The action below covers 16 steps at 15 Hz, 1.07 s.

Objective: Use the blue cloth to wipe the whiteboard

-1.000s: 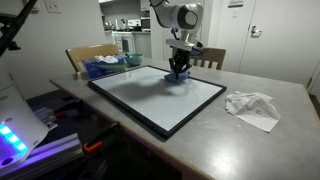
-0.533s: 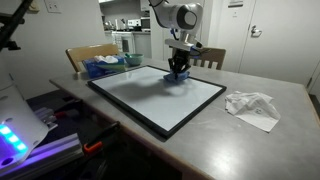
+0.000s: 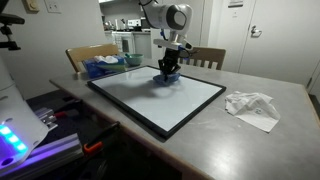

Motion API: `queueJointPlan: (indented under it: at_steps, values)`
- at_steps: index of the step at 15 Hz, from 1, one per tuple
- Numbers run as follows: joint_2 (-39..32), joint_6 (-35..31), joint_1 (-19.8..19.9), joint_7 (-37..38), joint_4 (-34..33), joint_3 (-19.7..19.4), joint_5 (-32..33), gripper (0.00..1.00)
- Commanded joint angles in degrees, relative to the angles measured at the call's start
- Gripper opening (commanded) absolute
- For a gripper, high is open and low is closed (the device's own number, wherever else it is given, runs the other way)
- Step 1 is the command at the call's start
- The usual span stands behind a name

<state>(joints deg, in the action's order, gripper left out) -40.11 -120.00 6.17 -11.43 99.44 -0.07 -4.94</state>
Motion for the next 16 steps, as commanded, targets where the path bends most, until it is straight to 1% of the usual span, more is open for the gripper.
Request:
queueJointPlan:
  at_steps: [1, 8, 16]
  values:
    - [2.36, -2.32, -1.55, 2.07, 6.73, -0.41, 2.02, 0.03]
    - [3.72, 0.48, -2.74, 3.91, 10.05, -0.80, 4.29, 0.03]
    - [3.77, 5.32, -2.47, 3.49, 10.98, -0.48, 4.57, 0.03]
